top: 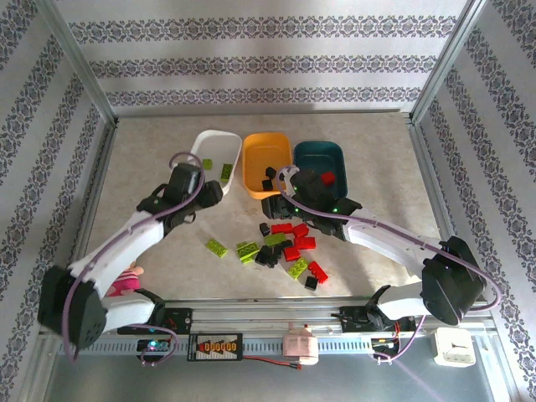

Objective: Sort the legos into containers by color
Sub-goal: Place the lego in the container.

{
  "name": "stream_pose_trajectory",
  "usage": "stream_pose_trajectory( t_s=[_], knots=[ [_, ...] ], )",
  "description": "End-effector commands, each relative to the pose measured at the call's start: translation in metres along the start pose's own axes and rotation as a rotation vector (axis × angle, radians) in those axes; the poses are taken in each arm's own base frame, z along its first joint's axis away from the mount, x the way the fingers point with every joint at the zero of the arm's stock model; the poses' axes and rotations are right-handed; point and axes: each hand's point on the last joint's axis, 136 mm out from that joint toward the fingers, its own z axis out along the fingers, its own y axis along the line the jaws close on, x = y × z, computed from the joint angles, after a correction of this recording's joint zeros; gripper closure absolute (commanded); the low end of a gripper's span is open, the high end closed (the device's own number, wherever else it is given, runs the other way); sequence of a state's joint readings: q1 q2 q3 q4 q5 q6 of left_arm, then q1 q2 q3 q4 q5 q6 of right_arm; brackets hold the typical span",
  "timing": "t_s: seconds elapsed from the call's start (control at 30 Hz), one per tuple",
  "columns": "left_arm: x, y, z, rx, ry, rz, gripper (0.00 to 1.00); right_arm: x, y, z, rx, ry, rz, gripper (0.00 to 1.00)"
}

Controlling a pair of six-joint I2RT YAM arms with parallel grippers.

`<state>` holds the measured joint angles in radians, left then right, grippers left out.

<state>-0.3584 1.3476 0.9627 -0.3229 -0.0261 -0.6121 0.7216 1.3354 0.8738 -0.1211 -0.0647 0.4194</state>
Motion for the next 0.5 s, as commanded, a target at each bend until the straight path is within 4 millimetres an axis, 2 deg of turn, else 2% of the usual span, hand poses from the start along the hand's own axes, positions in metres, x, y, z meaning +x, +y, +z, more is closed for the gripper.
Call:
stream_pose_trajectory(
  t_s=[0.0, 0.13, 0.27, 0.47],
  knots=[
    [-0.039, -0.009, 0.03, 0.01, -0.035, 0.048, 0.52, 0.003, -0.006, -0.008, 0.008, -0.02, 0.033, 0.31],
    [-0.057, -0.003, 0.07, -0.042, 0.014, 0.035, 0.52, 0.014, -0.01, -0.014, 0.013, -0.012, 0.047, 0.32],
    [-0.066, 0.004, 0.097, -0.085, 0.037, 0.04, 0.51, 0.021, -0.012, -0.019, 0.016, -0.009, 0.057, 0.31],
    [-0.066, 0.007, 0.122, -0.122, 0.087, 0.055, 0.32, 0.029, -0.015, -0.024, 0.019, -0.004, 0.063, 0.31]
  ],
)
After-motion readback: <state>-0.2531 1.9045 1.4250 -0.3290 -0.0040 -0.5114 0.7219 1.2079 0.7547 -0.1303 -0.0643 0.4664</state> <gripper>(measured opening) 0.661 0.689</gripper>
